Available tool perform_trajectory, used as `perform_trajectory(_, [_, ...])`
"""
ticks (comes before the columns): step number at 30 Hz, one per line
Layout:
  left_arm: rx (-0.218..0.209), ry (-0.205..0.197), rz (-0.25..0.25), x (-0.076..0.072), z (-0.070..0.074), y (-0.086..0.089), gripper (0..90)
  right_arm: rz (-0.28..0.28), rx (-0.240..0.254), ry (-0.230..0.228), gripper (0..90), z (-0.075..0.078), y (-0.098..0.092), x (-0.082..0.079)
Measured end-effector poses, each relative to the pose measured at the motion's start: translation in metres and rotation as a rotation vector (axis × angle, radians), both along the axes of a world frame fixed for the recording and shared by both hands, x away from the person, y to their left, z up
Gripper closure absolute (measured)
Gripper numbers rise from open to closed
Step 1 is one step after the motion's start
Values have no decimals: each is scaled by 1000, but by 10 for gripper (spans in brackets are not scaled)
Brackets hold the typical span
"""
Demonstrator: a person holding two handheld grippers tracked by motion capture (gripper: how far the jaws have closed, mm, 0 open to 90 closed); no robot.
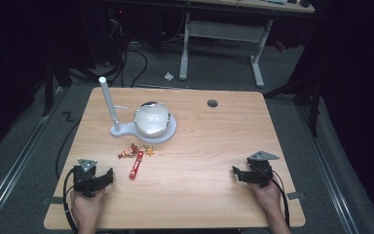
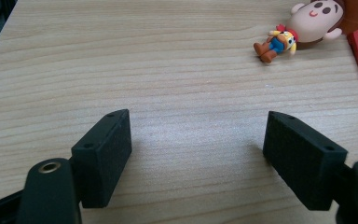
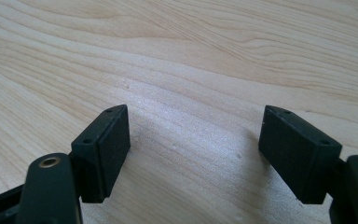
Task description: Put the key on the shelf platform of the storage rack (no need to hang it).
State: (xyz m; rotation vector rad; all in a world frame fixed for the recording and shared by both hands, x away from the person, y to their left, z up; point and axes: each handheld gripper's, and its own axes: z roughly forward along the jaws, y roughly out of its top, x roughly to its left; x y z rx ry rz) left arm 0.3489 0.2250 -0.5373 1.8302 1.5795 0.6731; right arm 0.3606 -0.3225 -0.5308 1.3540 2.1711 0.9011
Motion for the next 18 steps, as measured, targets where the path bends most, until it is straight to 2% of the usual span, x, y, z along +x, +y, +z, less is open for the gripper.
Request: perform_trajectory(18, [1,12,-33,1,0,-1,183,1,0,0,247,0,0,0])
